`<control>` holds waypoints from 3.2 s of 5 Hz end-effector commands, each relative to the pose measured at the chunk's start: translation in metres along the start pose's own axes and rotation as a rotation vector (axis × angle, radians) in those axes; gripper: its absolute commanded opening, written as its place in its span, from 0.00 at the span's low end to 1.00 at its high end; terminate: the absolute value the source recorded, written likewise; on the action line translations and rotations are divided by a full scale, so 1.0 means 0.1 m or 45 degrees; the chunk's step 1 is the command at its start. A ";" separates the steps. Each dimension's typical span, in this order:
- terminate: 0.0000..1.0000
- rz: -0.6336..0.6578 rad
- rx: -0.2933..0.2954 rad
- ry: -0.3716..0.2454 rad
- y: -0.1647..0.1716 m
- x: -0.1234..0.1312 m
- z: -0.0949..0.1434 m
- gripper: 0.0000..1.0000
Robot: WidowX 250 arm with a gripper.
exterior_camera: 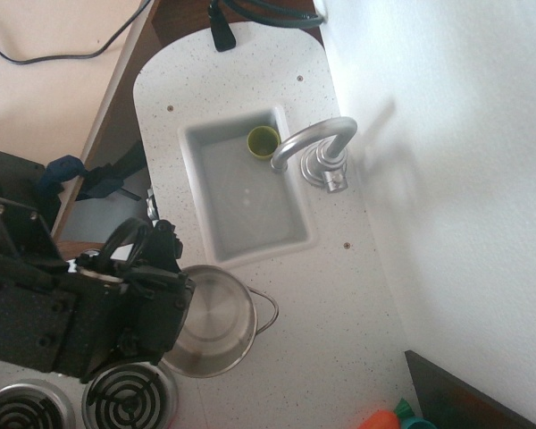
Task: Pick up pot
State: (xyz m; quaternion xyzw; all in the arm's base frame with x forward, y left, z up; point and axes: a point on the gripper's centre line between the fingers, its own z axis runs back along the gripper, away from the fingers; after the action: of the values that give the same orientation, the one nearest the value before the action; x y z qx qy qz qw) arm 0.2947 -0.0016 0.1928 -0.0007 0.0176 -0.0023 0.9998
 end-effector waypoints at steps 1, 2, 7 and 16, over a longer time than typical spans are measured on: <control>0.00 0.000 0.000 0.000 0.00 0.00 0.00 1.00; 0.00 0.116 -0.070 0.075 0.05 0.03 -0.14 1.00; 0.00 -0.189 -0.187 0.252 -0.05 0.06 -0.48 1.00; 0.00 0.411 -0.069 0.048 -0.10 0.15 -1.19 0.00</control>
State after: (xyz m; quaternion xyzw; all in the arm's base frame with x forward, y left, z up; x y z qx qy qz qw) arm 0.3041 -0.0132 0.0660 -0.0335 0.0362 0.1511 0.9873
